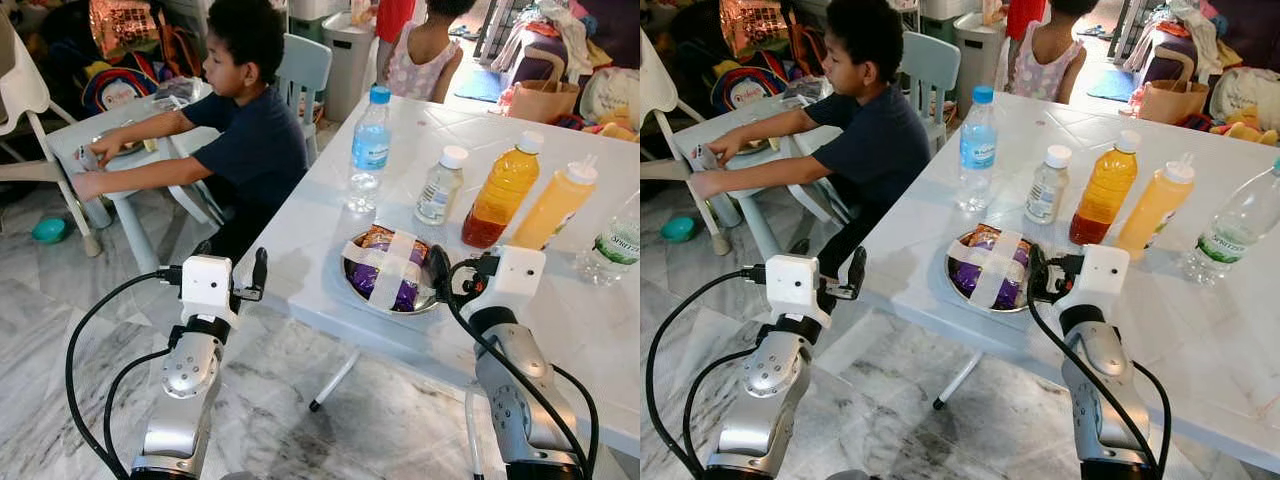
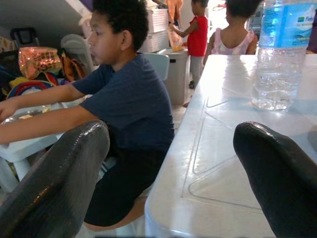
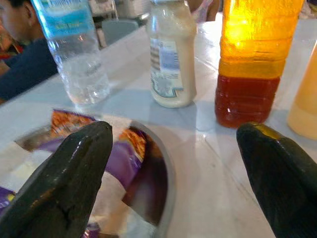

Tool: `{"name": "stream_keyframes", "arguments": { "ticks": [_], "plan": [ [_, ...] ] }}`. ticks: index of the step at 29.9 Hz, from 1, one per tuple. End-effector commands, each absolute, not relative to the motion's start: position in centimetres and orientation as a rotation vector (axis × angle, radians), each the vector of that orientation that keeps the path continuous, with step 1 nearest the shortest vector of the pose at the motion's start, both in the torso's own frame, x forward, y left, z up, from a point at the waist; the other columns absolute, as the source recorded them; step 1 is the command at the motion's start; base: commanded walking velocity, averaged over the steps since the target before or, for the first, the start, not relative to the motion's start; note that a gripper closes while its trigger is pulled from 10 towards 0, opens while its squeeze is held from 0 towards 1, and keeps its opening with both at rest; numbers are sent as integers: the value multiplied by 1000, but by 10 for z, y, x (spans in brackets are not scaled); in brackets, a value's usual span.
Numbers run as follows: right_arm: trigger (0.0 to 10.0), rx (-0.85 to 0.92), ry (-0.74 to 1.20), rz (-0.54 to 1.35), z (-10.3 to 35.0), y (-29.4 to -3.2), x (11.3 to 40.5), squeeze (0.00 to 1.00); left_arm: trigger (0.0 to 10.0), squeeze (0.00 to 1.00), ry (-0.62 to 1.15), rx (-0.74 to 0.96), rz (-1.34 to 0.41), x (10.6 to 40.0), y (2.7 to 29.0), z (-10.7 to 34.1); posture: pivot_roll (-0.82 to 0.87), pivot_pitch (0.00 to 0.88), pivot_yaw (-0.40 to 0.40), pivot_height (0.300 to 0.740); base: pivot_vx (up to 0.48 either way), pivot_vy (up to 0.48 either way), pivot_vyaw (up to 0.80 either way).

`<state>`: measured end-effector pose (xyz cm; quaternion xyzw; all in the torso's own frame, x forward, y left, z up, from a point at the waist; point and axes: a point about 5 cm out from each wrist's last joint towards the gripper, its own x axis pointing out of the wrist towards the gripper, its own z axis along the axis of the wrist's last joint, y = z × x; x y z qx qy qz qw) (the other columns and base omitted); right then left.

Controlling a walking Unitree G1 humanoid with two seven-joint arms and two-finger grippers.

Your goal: Restocking fridge

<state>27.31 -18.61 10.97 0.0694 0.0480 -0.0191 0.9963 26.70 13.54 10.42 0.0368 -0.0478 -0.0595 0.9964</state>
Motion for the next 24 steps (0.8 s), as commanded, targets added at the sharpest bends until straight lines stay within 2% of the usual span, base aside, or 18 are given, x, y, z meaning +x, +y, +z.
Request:
{"name": "stream_keyframes", "arguments": {
  "ticks": [1,5,6,7,8,9,14,15,16,17,18,19,20,24],
  "plan": [
    [10000,106,175,-48,97,-188,274,0,10000,0,-96,84,-120,269,135,105,13,0,0,740,0,0,0],
    [10000,114,220,-29,90,-187,276,0,10000,0,-96,85,-118,269,135,105,14,0,1,740,0,0,0],
    [8824,130,246,-25,86,-187,278,0,10000,0,-96,85,-117,269,135,105,17,0,-1,740,0,0,0],
    [8824,130,246,-25,86,-187,278,0,10000,0,-96,85,-117,269,135,105,17,0,-1,740,0,0,0],
    [3569,140,257,-22,84,-187,279,0,10000,0,-97,85,-117,269,136,106,18,0,-1,740,0,0,0],
    [0,153,276,-11,82,-186,281,0,10000,0,-99,85,-115,269,136,106,20,0,-1,740,0,0,0],
    [0,149,287,1,80,-183,283,0,10000,0,-97,84,-111,268,136,106,22,0,-4,740,0,0,0],
    [1961,150,295,10,79,-182,283,0,10000,0,-95,84,-110,268,137,105,22,0,-4,740,0,0,0],
    [3373,150,298,12,79,-181,283,0,10000,0,-95,84,-110,268,137,105,23,0,-4,740,0,0,0],
    [3529,154,303,15,78,-181,283,0,10000,0,-94,84,-111,268,136,105,23,0,-4,740,0,0,0],
    [4275,157,311,20,78,-180,283,0,10000,0,-94,84,-111,268,136,105,23,0,-4,740,0,0,0],
    [6235,159,332,35,75,-179,283,0,10000,0,-92,84,-111,268,136,105,22,0,-3,740,0,0,0],
    [9922,163,347,47,74,-178,283,0,10000,0,-92,84,-111,268,136,105,22,0,-2,740,0,0,0],
    [10000,164,381,62,71,-179,285,0,10000,0,-92,84,-114,268,136,105,21,0,-2,740,0,0,0]
  ]
}}
